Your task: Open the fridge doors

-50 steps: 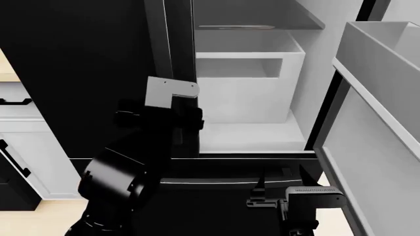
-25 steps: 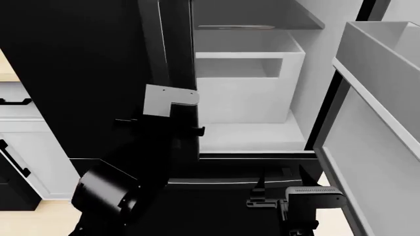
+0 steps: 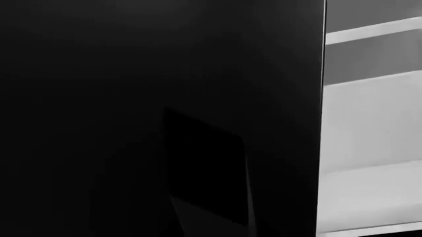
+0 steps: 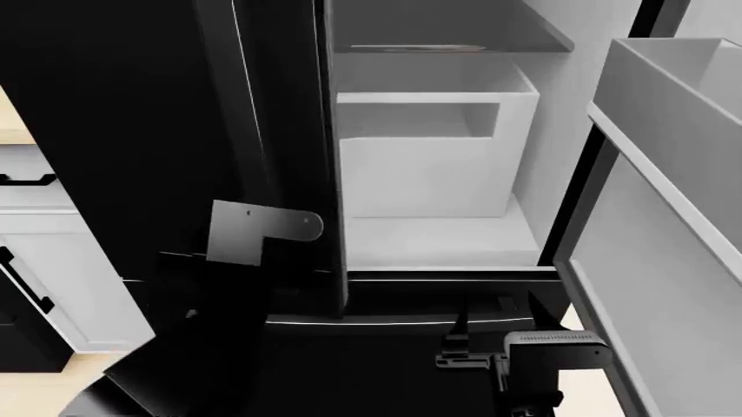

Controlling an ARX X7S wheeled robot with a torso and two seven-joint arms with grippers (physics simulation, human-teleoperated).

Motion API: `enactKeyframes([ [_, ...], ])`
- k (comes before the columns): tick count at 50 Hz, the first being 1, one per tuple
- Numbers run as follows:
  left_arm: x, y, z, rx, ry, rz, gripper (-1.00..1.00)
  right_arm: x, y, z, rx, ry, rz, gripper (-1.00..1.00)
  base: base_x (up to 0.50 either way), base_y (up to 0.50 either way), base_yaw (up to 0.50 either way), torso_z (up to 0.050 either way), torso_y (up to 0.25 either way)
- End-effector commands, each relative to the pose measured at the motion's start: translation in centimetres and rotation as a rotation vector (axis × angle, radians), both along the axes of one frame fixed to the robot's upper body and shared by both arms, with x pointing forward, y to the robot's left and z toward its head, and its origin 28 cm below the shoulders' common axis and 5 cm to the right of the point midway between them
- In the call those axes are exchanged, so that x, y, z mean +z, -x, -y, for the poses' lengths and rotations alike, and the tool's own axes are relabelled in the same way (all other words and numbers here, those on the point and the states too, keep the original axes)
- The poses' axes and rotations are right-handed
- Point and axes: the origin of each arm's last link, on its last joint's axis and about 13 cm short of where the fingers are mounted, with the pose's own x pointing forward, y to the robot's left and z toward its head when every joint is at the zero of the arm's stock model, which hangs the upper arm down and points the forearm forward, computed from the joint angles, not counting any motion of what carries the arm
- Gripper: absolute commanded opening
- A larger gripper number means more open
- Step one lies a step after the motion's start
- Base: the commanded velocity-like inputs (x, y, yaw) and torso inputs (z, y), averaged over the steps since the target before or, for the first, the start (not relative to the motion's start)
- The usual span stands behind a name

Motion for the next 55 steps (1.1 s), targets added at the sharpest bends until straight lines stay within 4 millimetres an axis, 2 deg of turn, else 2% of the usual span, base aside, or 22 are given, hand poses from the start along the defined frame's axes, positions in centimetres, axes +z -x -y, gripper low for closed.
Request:
enactKeyframes([
  [1, -1.1, 2.3, -1.4, -0.048, 0.0, -0.036, -1.0, 0.1, -0.1, -0.1, 0.003, 0.001, 0.002, 1.0, 0.0, 0.0, 0.0, 0.0, 0.0],
  [14, -1.6, 3.8, -2.6, -0.041, 0.015, -0.027, -1.0, 0.1, 0.1, -0.1, 0.004, 0.002, 0.004, 1.0, 0.0, 0.0, 0.0, 0.0, 0.0],
  [39, -1.6, 4.1, -3.2, -0.048, 0.026, -0.036, -1.0, 0.1, 0.1, -0.1, 0.003, 0.004, 0.004, 1.0, 0.0, 0.0, 0.0, -0.001, 0.0],
  [55, -1.5, 6.3, -5.1, -0.096, 0.068, -0.033, -1.0, 0.2, 0.1, -0.1, 0.002, 0.008, 0.002, 1.0, 0.0, 0.0, 0.0, 0.0, 0.0],
])
